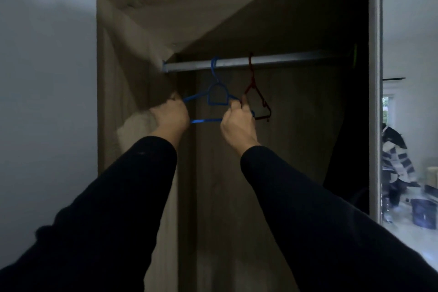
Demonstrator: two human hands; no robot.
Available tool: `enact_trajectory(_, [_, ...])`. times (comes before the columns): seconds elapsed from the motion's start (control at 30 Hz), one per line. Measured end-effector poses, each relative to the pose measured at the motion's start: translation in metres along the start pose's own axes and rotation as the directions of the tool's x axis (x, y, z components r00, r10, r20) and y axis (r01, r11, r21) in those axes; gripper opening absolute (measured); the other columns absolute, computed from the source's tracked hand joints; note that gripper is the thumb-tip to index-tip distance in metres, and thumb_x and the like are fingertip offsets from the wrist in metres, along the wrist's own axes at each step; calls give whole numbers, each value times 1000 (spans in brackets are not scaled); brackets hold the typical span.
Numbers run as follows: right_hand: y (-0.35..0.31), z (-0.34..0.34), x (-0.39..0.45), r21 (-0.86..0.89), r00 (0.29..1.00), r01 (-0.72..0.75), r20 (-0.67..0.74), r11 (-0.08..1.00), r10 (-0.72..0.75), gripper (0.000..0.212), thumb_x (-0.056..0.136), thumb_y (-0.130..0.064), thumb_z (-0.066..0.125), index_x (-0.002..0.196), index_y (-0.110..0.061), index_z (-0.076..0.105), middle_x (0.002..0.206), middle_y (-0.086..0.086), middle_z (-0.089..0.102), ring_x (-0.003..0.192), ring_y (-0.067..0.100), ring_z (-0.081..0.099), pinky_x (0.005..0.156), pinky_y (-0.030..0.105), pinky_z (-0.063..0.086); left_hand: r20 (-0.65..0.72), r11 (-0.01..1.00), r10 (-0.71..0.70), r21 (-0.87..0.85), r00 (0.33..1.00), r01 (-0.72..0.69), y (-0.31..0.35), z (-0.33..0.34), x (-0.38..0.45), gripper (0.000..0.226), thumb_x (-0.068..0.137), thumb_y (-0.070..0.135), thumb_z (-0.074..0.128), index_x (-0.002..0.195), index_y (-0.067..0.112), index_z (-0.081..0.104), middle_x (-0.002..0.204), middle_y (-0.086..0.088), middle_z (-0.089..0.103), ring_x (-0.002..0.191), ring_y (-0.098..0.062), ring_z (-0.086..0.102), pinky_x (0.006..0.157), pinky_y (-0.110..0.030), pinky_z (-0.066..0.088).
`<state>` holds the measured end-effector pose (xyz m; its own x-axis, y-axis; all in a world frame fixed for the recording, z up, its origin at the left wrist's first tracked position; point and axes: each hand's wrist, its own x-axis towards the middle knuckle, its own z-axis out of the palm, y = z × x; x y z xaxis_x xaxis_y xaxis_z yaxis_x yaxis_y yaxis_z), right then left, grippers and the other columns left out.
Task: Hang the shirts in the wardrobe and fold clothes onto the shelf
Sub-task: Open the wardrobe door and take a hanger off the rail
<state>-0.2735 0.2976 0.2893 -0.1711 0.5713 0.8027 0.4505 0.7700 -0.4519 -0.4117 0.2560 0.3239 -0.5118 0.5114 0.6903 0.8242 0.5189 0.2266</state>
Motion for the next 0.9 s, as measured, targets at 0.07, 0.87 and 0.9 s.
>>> enact_trajectory(0.07, [3,-1,0,-7,1000,-3,-5,1000,3,37,99,-12,33,134,-6,44,137,21,41,106,32,55,73,27,36,-24,1000,30,-4,999,-30,2,0,-5,32,95,12,44,125,6,52,116,-16,60,107,-35,58,81,-41,46])
enact_trajectory(0.87, [2,-24,-32,94,992,84,83,992,-92,65,97,-31,43,152,-29,8,157,17,10,130,35,40,104,42,37,-205,982,-92,-181,974,54,-7,-35,-46,20,95,20,50,111,11,57,99,-11,63,84,-24,60,66,-34,52])
enact_trajectory(0.9, [2,-26,-37,95,991,93,92,991,-101,67,97,-32,43,152,-30,4,158,17,8,131,35,39,104,42,38,-208,985,-103,-158,973,70,-9,-39,-54,21,96,20,49,113,10,56,100,-11,63,83,-24,59,64,-32,49])
